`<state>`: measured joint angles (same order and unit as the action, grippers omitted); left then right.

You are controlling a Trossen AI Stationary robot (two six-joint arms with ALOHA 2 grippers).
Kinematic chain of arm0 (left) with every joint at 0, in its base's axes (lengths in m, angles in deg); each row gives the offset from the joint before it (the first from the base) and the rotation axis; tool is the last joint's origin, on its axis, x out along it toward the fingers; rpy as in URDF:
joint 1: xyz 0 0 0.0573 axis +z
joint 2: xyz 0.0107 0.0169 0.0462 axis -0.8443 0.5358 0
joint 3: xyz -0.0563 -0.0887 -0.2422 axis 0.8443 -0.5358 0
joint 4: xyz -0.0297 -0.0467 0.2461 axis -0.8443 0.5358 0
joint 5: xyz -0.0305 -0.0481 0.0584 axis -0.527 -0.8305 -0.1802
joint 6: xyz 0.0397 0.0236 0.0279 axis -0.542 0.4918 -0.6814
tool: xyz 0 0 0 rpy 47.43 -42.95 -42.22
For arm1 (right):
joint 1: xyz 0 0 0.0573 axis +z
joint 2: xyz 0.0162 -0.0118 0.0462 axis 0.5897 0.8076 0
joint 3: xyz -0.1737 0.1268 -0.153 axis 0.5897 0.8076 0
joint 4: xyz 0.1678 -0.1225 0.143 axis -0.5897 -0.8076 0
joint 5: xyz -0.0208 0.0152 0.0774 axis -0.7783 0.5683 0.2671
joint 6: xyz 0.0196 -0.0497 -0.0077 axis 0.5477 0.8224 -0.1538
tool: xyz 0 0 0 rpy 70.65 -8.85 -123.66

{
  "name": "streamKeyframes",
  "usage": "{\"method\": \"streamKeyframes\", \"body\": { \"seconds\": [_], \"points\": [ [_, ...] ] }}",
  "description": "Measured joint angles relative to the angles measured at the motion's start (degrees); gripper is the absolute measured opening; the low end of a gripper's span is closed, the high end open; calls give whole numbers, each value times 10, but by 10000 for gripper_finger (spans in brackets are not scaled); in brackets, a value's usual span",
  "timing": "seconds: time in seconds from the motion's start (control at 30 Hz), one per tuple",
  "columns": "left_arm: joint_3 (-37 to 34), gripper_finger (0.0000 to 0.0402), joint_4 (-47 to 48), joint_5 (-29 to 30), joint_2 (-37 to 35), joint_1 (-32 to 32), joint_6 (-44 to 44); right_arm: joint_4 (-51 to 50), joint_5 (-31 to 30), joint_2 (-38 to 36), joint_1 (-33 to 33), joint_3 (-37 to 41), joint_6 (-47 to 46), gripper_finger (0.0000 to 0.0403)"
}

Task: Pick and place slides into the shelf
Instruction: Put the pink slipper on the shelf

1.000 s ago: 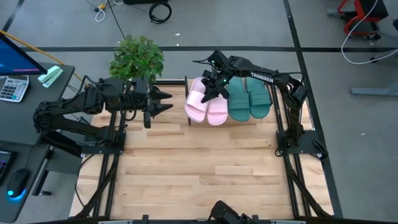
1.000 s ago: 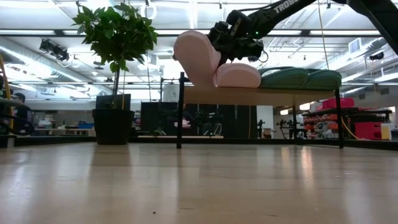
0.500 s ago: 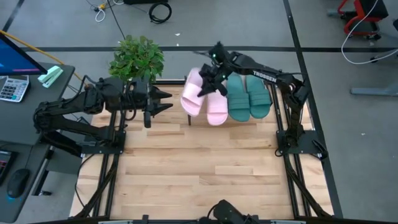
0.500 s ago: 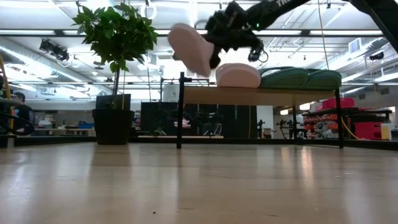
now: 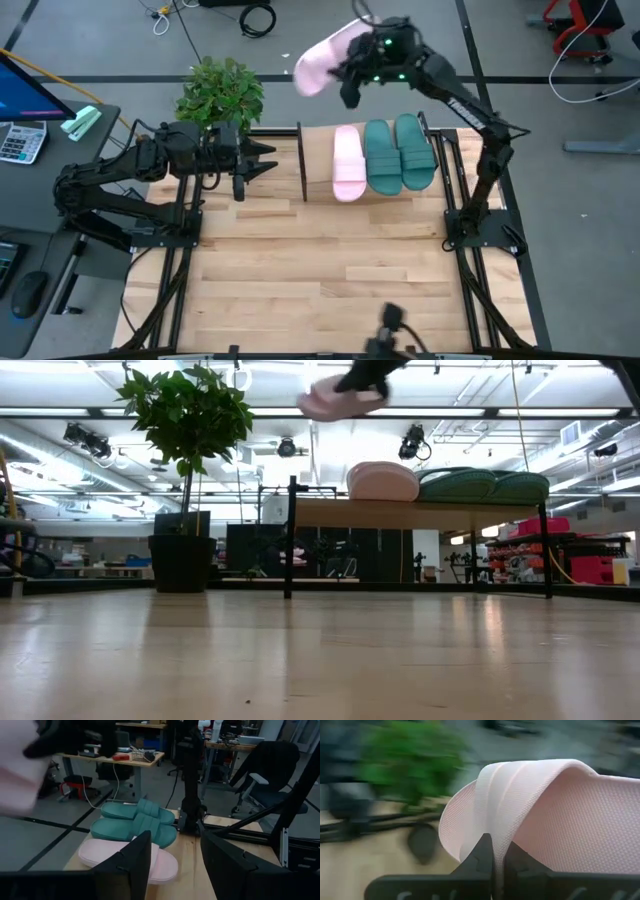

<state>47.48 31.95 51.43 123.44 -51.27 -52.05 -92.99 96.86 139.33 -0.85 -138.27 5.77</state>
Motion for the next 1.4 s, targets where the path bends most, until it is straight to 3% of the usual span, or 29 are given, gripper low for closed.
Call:
{"method": "streamKeyframes", "body": {
  "seconds": [0.1, 0.33, 0.53, 0.7, 0.8, 1.0, 1.13, 1.4],
  "points": [
    [0, 178, 0, 0, 0, 0, -9, -25, -122, -33, 1, 10, 0, 8],
    [0, 172, 1, 0, 0, 16, -17, -76, -275, -87, 21, 26, -17, 8],
    [0, 172, 2, 1, 1, 49, -16, -56, -212, -122, 37, 28, -162, 8],
    [0, 174, 2, 1, 1, 75, -16, 34, -177, -136, 58, 28, -249, 8],
    [0, 172, 2, 1, 1, 85, -16, 80, -176, -142, 69, 28, -270, 8],
    [0, 176, 3, 1, 1, 89, -16, 71, -194, -144, 90, 39, -280, 8],
    [0, 174, 9, 0, 1, 89, -16, 91, -202, -160, 114, 102, -312, 8],
    [0, 176, 13, 1, 1, 89, -22, 212, -206, -227, 174, 330, -433, 8]
  ]
}}
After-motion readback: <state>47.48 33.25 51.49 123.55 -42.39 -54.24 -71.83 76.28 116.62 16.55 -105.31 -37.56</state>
